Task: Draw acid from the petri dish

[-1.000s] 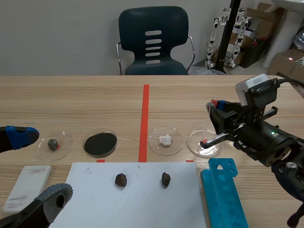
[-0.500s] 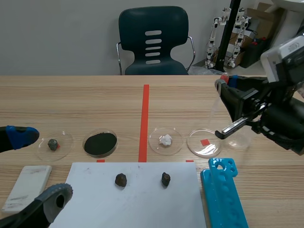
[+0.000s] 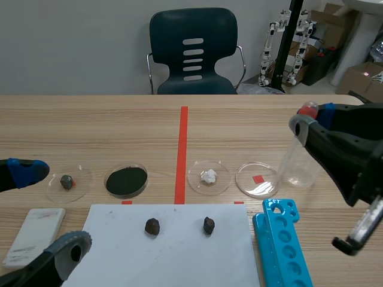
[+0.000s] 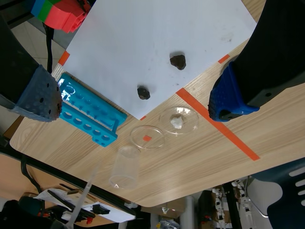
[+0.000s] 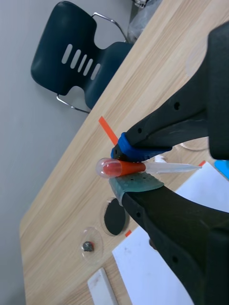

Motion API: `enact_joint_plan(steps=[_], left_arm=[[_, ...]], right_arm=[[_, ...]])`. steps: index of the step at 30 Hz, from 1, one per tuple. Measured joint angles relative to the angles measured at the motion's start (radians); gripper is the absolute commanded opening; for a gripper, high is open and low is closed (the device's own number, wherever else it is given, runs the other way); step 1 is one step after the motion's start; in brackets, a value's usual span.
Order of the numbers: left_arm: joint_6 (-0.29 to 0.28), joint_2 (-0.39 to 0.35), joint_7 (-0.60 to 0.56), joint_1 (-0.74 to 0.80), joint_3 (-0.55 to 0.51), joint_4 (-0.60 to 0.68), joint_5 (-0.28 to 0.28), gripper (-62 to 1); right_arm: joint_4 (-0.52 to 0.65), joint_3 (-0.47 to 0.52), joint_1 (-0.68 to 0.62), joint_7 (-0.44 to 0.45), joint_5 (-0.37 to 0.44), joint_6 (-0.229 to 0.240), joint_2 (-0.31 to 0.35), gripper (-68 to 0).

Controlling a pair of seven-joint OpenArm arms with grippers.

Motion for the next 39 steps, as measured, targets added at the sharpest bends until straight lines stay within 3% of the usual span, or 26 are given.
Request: enact_joint_plan(steps=[7,14,39], left_arm=[[0.0,0.0,0.0,0.0,0.0,0.0,0.0,1.4],[0.0,0.0,0.0,0.0,0.0,0.0,0.0,1.4],[0.0,0.0,0.0,0.0,0.0,0.0,0.0,1.4]], right_arm=[[0.051,0.122,-0.22,0.117,0.0,0.0,-0.005,-61.1],[0.051,0.156,-0.343,0.223,0.022,-0.001,-0.006,-61.1],[0.051,0.157,-0.359,0.229,0.022,0.0,-0.006,-61.1]])
